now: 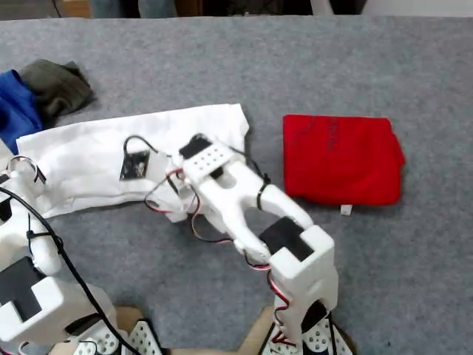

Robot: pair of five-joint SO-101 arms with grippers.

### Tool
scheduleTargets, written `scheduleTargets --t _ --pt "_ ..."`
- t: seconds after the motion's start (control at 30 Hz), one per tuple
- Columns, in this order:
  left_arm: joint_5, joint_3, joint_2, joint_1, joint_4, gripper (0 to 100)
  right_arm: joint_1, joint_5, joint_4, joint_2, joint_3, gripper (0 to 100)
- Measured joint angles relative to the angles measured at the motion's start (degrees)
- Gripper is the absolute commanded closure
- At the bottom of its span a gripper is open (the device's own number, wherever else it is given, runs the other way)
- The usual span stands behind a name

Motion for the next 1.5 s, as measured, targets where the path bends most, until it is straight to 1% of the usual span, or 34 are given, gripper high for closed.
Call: scheduleTargets --t 0.13,0.23,0.4,0.47,0.57,0.67,0.73,0.83,0.93,0.97,1.0,1.03,1.07,1.1,1.13,1.17,1.2,1.23,1.33,1.43,1.5 --pt "0.0 0.0 0.26 0.09 0.0 89 0.7 0.35 10.2 2.11 -13.27 98.5" --pt "-0.09 0.0 0.35 0.09 0.0 89 1.49 5.01 17.41 7.3 -25.14 98.4" --pt "-0.44 0.0 0.35 0.09 0.0 89 4.48 12.04 20.84 20.57 -45.45 98.0" --pt "-0.44 0.0 0.35 0.0 0.0 89 5.01 14.33 21.89 26.29 -53.98 93.9" --pt "-0.44 0.0 0.35 0.09 0.0 89 5.01 15.91 23.91 33.93 -66.46 82.8" --pt "-0.44 0.0 0.35 0.09 0.0 89 5.01 15.3 25.32 40.26 -77.54 74.2" --pt "-0.44 0.0 0.35 0.79 0.0 89 5.01 11.16 25.41 43.25 -84.66 71.2" --pt "-0.53 0.0 0.35 1.58 0.0 89 5.01 5.27 24.97 45.36 -94.42 70.5" --pt "-0.53 0.0 0.44 1.49 0.0 89 5.01 1.67 23.91 45.19 -96.62 71.5" --pt "-0.53 0.0 0.44 1.49 0.0 89 5.01 0.53 24.26 45.19 -96.7 74.1" --pt "-0.53 0.0 0.44 1.49 0.0 88 5.01 -0.53 25.41 45.01 -96.7 79.2" --pt "-0.53 0.0 0.44 1.49 0.0 88 5.01 -1.32 26.99 44.48 -96.7 86.9" --pt "-0.53 0.0 0.44 1.49 0.0 88 5.01 -2.02 28.84 43.78 -96.7 96.9" --pt "-0.53 0.0 0.44 1.49 0.0 88 5.01 -3.08 29.89 42.81 -96.7 98.8" --pt "-0.53 0.0 0.44 1.49 0.0 88 5.01 -4.92 30.24 42.02 -96.7 94.3" --pt "-0.53 0.0 0.44 1.49 0.18 88 5.27 -7.3 30.42 40.88 -96.26 93.9" --pt "-0.53 -0.35 0.44 1.49 0.97 86 5.54 -10.11 30.51 39.82 -95.65 95.9" --pt "-0.53 -1.41 0.44 1.49 2.64 83 5.98 -12.84 30.59 38.59 -94.51 98.5" --pt "-0.62 -8.18 0.44 1.49 11.78 80 7.56 -19.16 30.77 33.85 -88.26 98.3" --pt "-0.7 -17.32 1.49 1.32 23.03 79 8.35 -20.4 30.77 27.69 -78.95 98.4" --pt "-2.55 -24.09 4.84 0.18 27.96 79 8.44 -20.57 30.77 23.12 -71.82 98.4"
